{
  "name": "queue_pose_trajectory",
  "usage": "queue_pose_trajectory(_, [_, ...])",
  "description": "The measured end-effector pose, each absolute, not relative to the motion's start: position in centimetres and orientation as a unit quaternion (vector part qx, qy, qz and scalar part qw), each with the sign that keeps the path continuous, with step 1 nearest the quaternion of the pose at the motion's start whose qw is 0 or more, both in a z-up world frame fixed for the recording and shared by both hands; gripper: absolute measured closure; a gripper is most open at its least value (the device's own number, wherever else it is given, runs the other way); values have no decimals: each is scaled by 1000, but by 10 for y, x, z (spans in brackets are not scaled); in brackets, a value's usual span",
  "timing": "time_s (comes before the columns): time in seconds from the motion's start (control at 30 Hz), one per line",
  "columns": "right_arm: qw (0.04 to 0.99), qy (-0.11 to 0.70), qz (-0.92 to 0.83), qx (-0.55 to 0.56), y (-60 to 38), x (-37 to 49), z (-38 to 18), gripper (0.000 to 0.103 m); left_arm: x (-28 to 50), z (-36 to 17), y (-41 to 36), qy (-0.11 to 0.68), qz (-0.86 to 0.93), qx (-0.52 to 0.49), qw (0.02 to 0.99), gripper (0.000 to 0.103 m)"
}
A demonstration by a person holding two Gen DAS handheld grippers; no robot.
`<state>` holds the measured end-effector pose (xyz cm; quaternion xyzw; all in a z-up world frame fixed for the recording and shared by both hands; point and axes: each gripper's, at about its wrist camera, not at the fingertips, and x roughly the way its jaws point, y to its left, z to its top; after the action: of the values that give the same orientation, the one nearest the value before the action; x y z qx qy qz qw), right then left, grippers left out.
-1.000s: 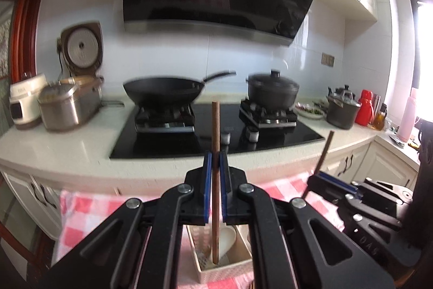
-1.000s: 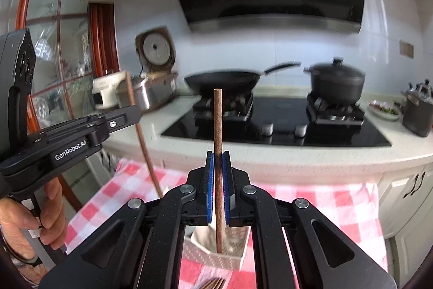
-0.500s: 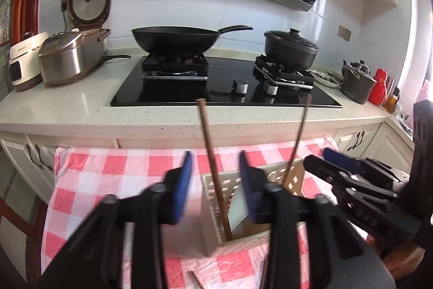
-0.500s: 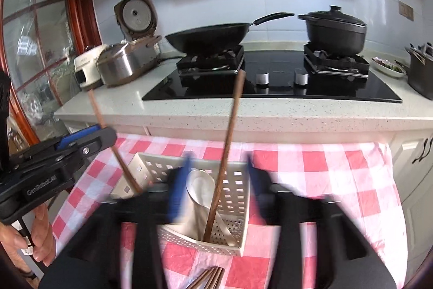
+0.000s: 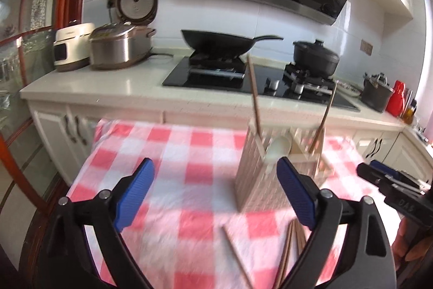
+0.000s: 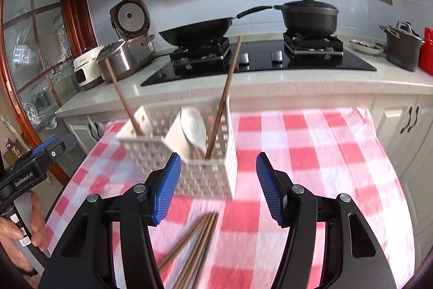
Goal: Organize utensils
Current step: 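Move both tools back toward the remaining chopsticks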
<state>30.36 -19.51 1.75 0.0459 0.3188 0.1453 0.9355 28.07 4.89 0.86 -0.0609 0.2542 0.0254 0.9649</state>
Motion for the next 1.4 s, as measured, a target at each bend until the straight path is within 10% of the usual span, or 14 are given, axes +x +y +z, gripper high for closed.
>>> queue_pose_trajectory(0.5, [915,377,138,35,-188,227,-44,48,186,-62,55,301,26,-73,950,12])
queue_pose_trajectory(1.4, [885,453,106,-19,-147,256,-103,90,192,-106,50,334,19,-48,941,12])
